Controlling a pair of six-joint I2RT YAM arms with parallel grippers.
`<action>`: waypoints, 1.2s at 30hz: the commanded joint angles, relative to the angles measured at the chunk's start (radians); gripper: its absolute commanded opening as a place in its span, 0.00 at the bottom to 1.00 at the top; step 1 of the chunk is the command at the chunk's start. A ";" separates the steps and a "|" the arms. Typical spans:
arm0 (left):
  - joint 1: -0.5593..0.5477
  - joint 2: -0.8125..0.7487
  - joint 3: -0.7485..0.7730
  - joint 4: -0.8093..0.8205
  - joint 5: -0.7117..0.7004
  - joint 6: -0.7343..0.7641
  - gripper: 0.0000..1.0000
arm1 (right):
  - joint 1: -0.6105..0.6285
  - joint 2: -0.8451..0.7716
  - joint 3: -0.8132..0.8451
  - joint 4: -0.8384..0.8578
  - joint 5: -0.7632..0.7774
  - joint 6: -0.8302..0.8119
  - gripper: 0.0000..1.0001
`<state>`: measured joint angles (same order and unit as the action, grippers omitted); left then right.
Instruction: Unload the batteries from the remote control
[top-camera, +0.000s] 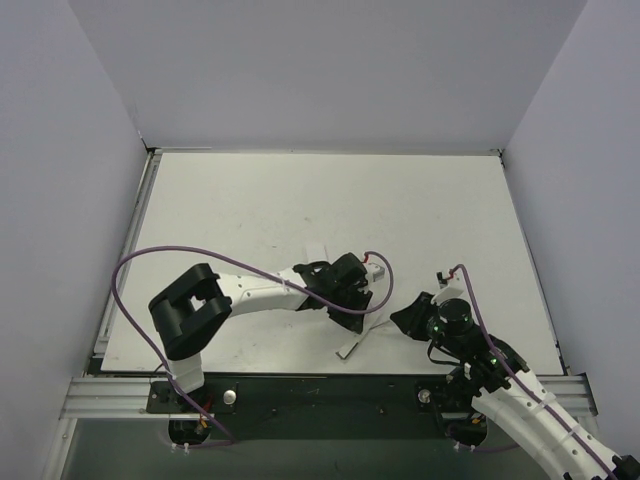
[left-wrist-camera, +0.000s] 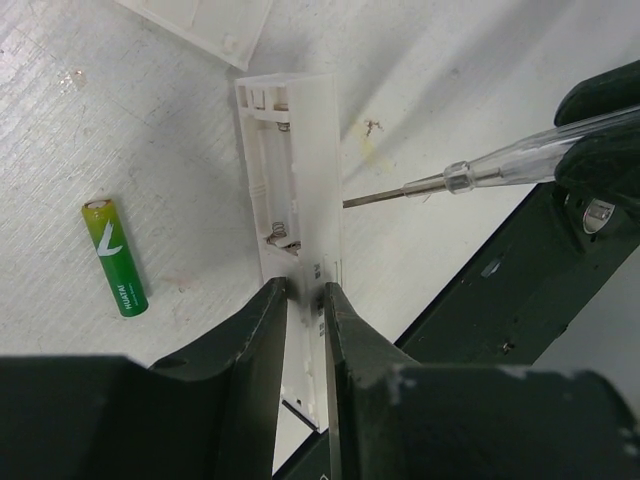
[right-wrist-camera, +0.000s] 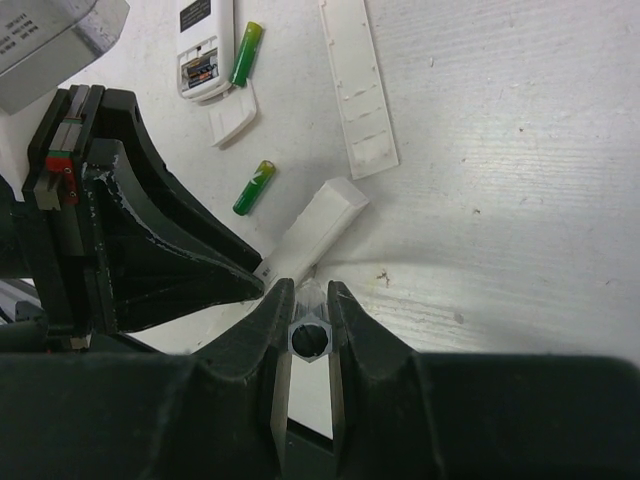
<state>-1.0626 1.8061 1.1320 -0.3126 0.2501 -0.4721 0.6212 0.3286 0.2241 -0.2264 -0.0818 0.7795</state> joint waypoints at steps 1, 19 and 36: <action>-0.042 -0.010 0.003 0.082 0.002 -0.039 0.25 | -0.005 0.027 -0.017 -0.010 0.060 0.017 0.00; -0.074 0.035 0.066 0.087 0.017 -0.057 0.33 | -0.003 0.078 0.158 -0.272 0.234 0.015 0.00; -0.086 0.068 0.101 0.145 0.089 -0.106 0.36 | -0.002 -0.014 0.118 -0.226 0.243 0.063 0.00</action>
<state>-1.1404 1.8538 1.1770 -0.2195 0.3038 -0.5659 0.6212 0.3347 0.3656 -0.4751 0.1390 0.8196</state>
